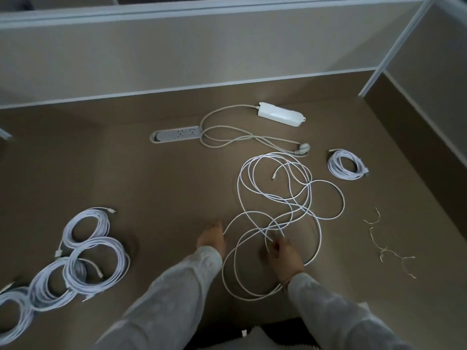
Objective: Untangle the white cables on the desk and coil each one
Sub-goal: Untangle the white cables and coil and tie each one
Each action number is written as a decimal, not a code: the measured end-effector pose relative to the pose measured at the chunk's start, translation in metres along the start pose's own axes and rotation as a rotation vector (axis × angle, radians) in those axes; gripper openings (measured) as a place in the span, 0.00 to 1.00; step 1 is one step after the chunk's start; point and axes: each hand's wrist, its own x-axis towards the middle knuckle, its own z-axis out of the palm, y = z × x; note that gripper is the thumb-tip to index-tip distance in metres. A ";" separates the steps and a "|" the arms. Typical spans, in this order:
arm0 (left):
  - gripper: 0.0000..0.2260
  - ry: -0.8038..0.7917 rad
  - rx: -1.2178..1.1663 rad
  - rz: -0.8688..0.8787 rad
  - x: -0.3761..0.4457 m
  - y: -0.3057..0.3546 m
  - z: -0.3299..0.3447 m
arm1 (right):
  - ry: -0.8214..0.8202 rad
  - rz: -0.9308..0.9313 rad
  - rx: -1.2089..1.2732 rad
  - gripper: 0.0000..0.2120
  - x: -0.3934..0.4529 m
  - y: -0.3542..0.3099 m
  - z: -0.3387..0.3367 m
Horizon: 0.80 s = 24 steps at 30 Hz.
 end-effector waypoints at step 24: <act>0.11 0.052 -1.418 -0.016 -0.043 0.031 -0.188 | -0.156 -0.083 0.644 0.04 0.062 -0.011 -0.106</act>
